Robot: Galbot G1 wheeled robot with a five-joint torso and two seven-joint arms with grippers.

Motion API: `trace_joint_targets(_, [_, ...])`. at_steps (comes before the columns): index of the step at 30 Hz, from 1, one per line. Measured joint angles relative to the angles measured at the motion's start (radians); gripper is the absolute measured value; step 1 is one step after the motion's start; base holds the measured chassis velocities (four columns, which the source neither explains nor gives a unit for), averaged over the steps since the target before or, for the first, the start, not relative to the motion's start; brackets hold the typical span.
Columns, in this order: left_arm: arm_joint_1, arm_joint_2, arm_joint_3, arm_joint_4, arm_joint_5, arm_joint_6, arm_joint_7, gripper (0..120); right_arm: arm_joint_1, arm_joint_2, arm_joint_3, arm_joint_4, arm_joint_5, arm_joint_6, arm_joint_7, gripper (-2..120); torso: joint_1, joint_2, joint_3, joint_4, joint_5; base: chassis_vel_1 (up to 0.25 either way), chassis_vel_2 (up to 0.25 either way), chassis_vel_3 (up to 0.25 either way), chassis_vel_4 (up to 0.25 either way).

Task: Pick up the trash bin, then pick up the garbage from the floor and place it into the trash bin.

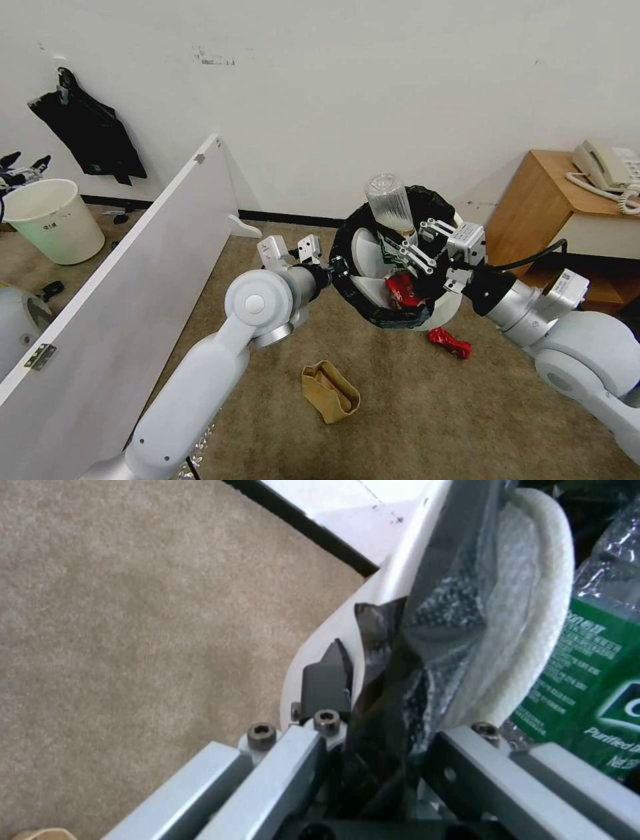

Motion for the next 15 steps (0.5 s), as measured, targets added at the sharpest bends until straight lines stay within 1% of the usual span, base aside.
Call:
trace_joint_targets(5, [0.004,0.002,-0.004,-0.001,0.000,0.000,0.000,1,-0.001,0.000,0.000,-0.001,-0.001,-0.002,0.000,28,0.000,0.000,0.000,0.0001,0.0000,0.000,0.000,0.000,0.000])
trace_joint_targets(6, [0.005,0.003,-0.005,-0.001,0.000,0.000,0.000,1,-0.001,0.000,0.001,-0.001,-0.001,-0.002,0.001,33,0.000,0.000,0.000,0.0000,0.0000,0.000,0.000,0.000,0.000])
trace_joint_targets(7, [0.005,0.003,-0.005,-0.001,0.000,0.000,0.000,1,-0.001,0.000,0.001,-0.001,-0.001,-0.002,0.001,33,0.000,0.000,0.000,0.0000,0.0000,0.000,0.000,0.000,0.000])
trace_joint_targets(8, [0.007,0.004,-0.007,-0.001,0.001,0.000,0.000,1,-0.002,-0.002,0.002,0.001,0.000,-0.002,0.002,38,0.000,0.000,0.000,0.0000,0.0000,0.000,0.000,0.000,0.000])
trace_joint_targets(9, [0.014,0.008,-0.011,0.001,0.004,0.001,0.000,1,-0.003,-0.006,0.008,0.003,0.003,-0.002,0.004,45,0.000,0.000,0.000,0.0000,0.0000,0.000,0.000,0.000,0.000])
trace_joint_targets(15, [0.026,0.013,-0.015,0.001,0.010,0.002,0.000,1,-0.003,-0.006,0.012,0.004,0.005,-0.002,0.006,48,0.000,0.000,0.000,0.0000,0.0000,0.000,0.000,0.000,0.000])
